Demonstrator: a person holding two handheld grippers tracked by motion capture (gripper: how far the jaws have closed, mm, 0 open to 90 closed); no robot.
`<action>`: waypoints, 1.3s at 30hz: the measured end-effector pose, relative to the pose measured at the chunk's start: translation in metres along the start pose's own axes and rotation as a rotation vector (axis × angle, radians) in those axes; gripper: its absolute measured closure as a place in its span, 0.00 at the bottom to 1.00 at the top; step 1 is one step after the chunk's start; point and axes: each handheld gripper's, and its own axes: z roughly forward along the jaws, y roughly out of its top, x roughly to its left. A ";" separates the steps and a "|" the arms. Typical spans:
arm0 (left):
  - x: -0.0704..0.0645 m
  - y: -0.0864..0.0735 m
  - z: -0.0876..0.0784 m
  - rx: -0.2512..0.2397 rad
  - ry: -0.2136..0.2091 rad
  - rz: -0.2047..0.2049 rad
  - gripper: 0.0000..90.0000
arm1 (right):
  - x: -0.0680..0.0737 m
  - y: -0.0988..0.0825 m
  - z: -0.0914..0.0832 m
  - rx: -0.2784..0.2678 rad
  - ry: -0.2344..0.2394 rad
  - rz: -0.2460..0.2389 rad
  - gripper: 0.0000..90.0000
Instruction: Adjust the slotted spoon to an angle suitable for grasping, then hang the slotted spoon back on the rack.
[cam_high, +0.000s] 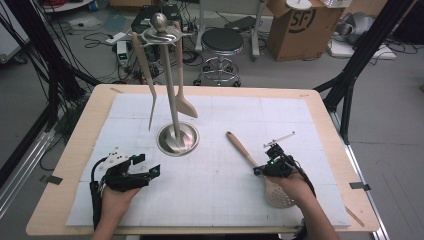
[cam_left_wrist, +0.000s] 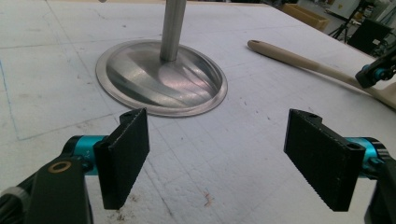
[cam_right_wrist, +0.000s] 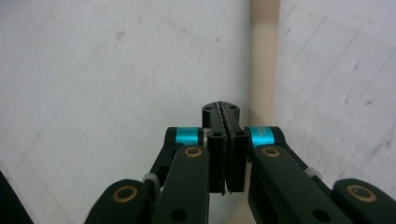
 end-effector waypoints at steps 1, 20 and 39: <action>0.000 0.000 0.000 -0.002 -0.003 -0.001 0.26 | -0.001 0.002 -0.002 -0.018 -0.004 0.000 1.00; 0.000 0.000 0.001 -0.002 -0.005 0.000 0.26 | -0.014 0.011 -0.014 -0.051 0.014 0.123 0.71; 0.000 0.001 0.001 -0.005 -0.005 -0.001 0.26 | -0.020 0.013 -0.006 -0.009 0.030 0.179 0.64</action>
